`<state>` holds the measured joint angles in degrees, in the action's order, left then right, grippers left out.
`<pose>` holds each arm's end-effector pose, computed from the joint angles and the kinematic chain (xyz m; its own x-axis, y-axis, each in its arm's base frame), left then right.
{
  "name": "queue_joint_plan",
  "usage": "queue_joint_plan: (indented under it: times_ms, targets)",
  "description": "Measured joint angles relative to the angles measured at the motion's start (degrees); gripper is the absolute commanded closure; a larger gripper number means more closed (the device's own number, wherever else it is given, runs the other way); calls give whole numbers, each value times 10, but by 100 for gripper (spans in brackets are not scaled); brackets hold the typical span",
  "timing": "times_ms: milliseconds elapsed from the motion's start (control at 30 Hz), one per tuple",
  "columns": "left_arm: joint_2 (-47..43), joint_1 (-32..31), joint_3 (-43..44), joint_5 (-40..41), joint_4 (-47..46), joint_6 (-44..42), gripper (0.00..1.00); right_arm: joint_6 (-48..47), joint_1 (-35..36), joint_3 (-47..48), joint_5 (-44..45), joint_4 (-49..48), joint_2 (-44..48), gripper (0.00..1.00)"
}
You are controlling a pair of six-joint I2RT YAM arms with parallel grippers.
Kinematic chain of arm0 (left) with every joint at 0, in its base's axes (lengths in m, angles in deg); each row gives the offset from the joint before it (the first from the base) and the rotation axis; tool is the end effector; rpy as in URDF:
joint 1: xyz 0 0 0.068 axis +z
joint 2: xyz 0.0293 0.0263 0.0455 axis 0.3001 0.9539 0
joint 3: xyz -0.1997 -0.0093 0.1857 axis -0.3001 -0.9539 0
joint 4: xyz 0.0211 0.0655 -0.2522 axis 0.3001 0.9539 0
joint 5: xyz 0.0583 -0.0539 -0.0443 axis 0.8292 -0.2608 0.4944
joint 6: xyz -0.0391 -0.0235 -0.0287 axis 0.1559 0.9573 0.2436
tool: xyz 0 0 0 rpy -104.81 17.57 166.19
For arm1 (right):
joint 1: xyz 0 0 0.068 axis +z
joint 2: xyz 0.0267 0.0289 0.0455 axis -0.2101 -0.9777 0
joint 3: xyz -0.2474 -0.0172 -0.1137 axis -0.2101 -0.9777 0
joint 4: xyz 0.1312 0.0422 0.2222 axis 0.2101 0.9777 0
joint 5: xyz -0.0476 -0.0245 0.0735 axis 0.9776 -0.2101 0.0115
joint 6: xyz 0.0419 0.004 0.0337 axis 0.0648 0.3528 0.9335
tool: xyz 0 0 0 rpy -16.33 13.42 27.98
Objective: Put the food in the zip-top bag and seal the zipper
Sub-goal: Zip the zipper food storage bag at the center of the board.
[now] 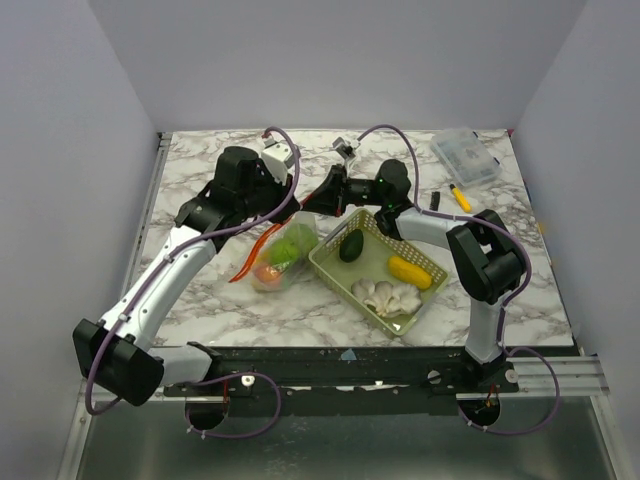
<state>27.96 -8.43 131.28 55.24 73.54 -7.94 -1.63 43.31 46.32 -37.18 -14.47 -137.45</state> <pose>0.2464 -0.1322 0.3693 -0.5090 0.1630 -0.8452 0.6210 0.7495 -0.2295 0.3510 0.2476 0.2571 -0.4785 0.1108 -0.8710 -0.8781 -0.0632 0.4744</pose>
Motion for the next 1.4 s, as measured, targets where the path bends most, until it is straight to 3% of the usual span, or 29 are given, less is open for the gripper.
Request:
queue_joint_plan:
  times_ms: [433, 967, 1400]
  targets:
    - [-89, 0, -47, 81, 46, 12, 100, 0, 0, -2, 62, 8, 0, 100]
    - [-208, 1, -108, 196, 117, 25, 100, -20, 0, 23, 197, 104, 0, 100]
    - [-282, 0, -144, 256, 142, 37, 100, -32, 0, 42, 231, 140, -10, 100]
